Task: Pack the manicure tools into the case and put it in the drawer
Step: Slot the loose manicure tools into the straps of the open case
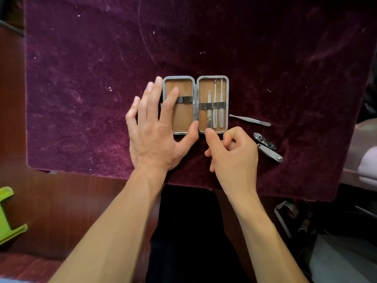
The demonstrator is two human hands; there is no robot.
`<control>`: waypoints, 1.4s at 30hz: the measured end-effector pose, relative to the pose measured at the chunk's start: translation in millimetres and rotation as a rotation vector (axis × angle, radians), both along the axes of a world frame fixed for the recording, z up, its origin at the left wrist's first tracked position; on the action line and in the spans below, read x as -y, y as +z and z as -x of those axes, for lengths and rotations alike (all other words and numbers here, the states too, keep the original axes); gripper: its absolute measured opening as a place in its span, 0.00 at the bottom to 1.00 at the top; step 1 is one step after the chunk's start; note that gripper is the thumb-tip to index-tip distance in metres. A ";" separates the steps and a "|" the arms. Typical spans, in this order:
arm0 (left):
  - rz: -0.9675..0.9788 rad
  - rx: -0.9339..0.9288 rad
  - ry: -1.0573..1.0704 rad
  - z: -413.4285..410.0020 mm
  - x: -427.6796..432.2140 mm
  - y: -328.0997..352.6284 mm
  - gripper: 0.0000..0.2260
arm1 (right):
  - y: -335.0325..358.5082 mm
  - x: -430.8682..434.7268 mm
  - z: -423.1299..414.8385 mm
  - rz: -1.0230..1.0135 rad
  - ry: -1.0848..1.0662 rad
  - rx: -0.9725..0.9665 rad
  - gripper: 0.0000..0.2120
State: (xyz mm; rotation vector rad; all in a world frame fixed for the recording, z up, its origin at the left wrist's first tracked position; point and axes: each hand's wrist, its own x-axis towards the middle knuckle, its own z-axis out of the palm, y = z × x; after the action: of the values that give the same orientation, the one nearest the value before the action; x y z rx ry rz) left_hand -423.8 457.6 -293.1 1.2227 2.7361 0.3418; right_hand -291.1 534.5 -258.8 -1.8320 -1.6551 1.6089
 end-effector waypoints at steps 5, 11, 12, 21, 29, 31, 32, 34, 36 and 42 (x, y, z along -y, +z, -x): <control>0.006 -0.003 0.000 -0.1 0.6 -0.6 0.32 | -1.7 -2.9 3.9 -0.022 -0.010 0.014 0.23; 0.006 -0.012 -0.002 0.4 0.3 -0.5 0.32 | -0.8 -4.7 7.7 -0.015 -0.031 0.030 0.23; 0.008 -0.012 -0.001 0.2 0.4 -0.5 0.32 | -0.6 -4.9 8.3 -0.014 -0.036 0.032 0.23; 0.017 -0.006 -0.003 0.0 0.3 0.7 0.32 | -1.0 -6.5 11.1 -0.014 -0.048 0.026 0.24; 0.006 -0.001 0.000 1.3 0.5 0.1 0.33 | 28.9 -37.1 -11.3 -0.275 0.128 0.030 0.11; 0.010 0.009 0.002 0.2 0.7 0.4 0.33 | 34.8 -57.0 -24.0 -0.396 0.259 0.158 0.04; 0.010 0.014 0.005 -0.2 0.4 0.6 0.33 | 34.9 -66.0 -29.9 -0.431 0.318 0.222 0.07; 0.006 0.017 0.008 0.3 -0.1 0.8 0.33 | 31.4 -80.2 -39.9 -0.442 0.400 0.315 0.11; -0.001 0.015 0.006 0.3 -0.6 0.5 0.33 | 28.1 -86.8 -45.4 -0.442 0.445 0.362 0.11; -0.010 0.015 0.005 -0.7 0.6 -0.3 0.33 | 21.5 -84.7 -50.1 -0.487 0.456 0.372 0.05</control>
State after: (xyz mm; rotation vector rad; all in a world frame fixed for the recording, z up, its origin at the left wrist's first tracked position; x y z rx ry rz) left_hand -423.0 457.0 -293.4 1.2112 2.7288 0.3635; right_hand -241.1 619.2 -237.3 -1.6358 -2.4992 0.8734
